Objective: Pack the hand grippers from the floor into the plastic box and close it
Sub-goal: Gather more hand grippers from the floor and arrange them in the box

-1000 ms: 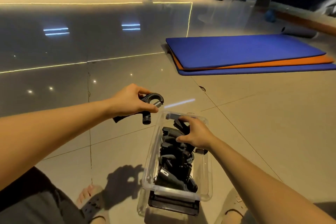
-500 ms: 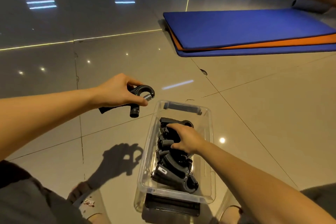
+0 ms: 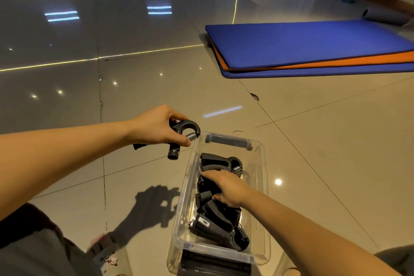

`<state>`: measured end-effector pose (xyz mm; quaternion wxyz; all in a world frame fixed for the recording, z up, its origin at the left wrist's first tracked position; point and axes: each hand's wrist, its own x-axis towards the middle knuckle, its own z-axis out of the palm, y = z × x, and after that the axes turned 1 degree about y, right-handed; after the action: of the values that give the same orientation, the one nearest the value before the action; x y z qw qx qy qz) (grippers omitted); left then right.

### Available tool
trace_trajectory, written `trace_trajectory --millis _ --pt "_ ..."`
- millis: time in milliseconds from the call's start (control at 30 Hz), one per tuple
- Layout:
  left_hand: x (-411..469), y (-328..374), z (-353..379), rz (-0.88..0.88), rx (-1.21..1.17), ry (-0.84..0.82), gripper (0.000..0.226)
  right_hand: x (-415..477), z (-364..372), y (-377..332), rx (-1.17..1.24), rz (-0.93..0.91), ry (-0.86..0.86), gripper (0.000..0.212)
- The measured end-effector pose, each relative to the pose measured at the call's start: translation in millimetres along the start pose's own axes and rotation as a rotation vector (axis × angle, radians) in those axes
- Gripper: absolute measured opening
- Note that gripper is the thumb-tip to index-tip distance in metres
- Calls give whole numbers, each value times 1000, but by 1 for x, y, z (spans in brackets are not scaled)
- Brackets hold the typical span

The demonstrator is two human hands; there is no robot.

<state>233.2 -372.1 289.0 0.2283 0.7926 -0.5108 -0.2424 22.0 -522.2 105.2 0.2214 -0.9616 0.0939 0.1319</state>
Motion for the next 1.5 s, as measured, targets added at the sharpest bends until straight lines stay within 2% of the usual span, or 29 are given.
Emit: trace_trajectory --millis 133,233,300,367,433,467,533,667,800,933,1033,1100,1167,1233,1300,1367,1433,1500 --pt "2 4 1 18 17 -11 53 0 -5 0 -13 -15 -30 87" --pt "3 7 1 24 33 -11 53 0 -26 -4 83 61 18 75" --pt "4 8 2 26 49 -18 55 1 -55 -12 325 139 124 56" --pt "5 8 3 28 67 -22 58 0 -92 -25 680 162 276 35" --pt "7 9 4 29 103 -14 63 -3 -124 -40 1077 170 353 38" --pt "7 9 4 32 123 -9 64 -4 -136 -47 1194 167 348 43" --pt "8 10 5 47 149 -2 64 -8 -149 -59 1212 167 311 44" --pt "7 14 5 87 138 29 65 -6 -148 -70 1174 174 276 30" --pt "7 15 8 98 182 66 78 -1 -147 -71 1256 186 327 23" --pt "6 12 -6 67 134 31 99 -5 -157 -58 1277 267 395 22" --pt "1 7 -17 118 325 21 83 -13 -166 -43 1331 302 393 24" --pt "-1 6 -16 118 348 37 77 -18 -167 -38 1353 296 363 25" --pt "-2 10 -12 124 332 70 71 -19 -165 -35 1224 292 353 22" --pt "0 15 -10 128 289 96 66 -17 -166 -36 790 241 425 25" --pt "2 18 -9 130 230 103 64 -15 -167 -47 470 127 453 48" --pt "4 18 -7 128 182 106 70 -14 -166 -63 328 36 449 68" --pt "6 20 -6 124 139 103 80 -11 -161 -73 180 -11 485 70" --pt "6 21 -3 124 116 91 85 -11 -158 -75 145 -14 524 66"
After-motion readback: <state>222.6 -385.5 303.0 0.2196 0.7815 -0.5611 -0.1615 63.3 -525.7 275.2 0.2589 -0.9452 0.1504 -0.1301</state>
